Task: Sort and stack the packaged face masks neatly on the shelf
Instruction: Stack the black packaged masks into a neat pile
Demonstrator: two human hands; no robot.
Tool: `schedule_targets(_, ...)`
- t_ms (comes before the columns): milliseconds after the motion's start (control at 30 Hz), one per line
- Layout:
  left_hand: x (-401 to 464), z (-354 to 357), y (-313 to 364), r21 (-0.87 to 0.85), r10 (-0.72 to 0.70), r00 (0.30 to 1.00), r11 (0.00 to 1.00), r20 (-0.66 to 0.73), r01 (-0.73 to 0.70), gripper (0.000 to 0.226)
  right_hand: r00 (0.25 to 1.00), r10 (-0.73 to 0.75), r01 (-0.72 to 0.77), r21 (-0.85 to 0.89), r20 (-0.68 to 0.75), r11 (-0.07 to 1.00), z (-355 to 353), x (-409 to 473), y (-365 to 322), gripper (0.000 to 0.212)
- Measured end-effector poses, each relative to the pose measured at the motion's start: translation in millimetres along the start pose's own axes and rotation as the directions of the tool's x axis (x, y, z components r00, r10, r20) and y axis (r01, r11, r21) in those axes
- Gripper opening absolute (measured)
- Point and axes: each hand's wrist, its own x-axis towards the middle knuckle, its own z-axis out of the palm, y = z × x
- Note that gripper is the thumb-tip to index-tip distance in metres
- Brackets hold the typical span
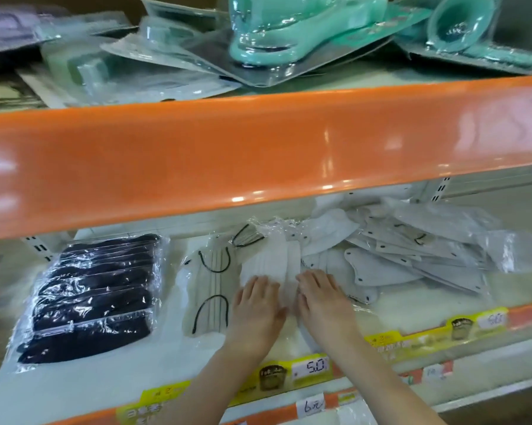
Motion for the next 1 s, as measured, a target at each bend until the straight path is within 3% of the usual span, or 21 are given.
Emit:
schedule_targets(67, 3.7, 0.7, 10.6, 0.036, -0.027, 1.000, 0.999, 0.011, 0.027, 0.041, 1.000, -0.005, 0.004, -0.044, -0.008, 0.999, -3.8, 1.3, 15.1, 0.020)
schedule_targets(133, 5.3, 2.8, 20.7, 0.048, -0.058, 0.998, 0.997, 0.009, 0.057, 0.043, 0.999, -0.006, 0.008, -0.046, 0.036, 0.999, -6.4, -0.4, 29.8, 0.034)
schedule_targets(433, 14.7, 15.2, 61.3, -0.058, -0.018, 0.980, 0.998, -0.196, 0.007, 0.027, 0.993, 0.024, -0.017, -0.059, 0.116, 0.998, -13.4, -2.7, 59.9, 0.056)
schedule_targets(633, 19.2, 25.8, 75.5, -0.039, -0.025, 0.978, 0.999, -0.209, 0.017, 0.028, 0.998, -0.007, 0.014, -0.107, 0.058, 0.994, -20.9, -6.1, 62.8, 0.046)
schedule_targets(867, 19.8, 30.4, 73.8, -0.070, -0.027, 0.982, 0.997, -0.186, 0.014, 0.032, 0.990, 0.014, -0.006, -0.055, 0.140, 0.998, -32.6, 3.4, 70.8, 0.038)
schedule_targets(1000, 21.3, 23.8, 81.0, -0.320, -0.129, 0.990, 0.942, -0.061, 0.103, 0.027, 0.956, 0.164, -0.171, 0.011, 0.245, 0.985, -54.3, 23.0, 71.9, 0.011)
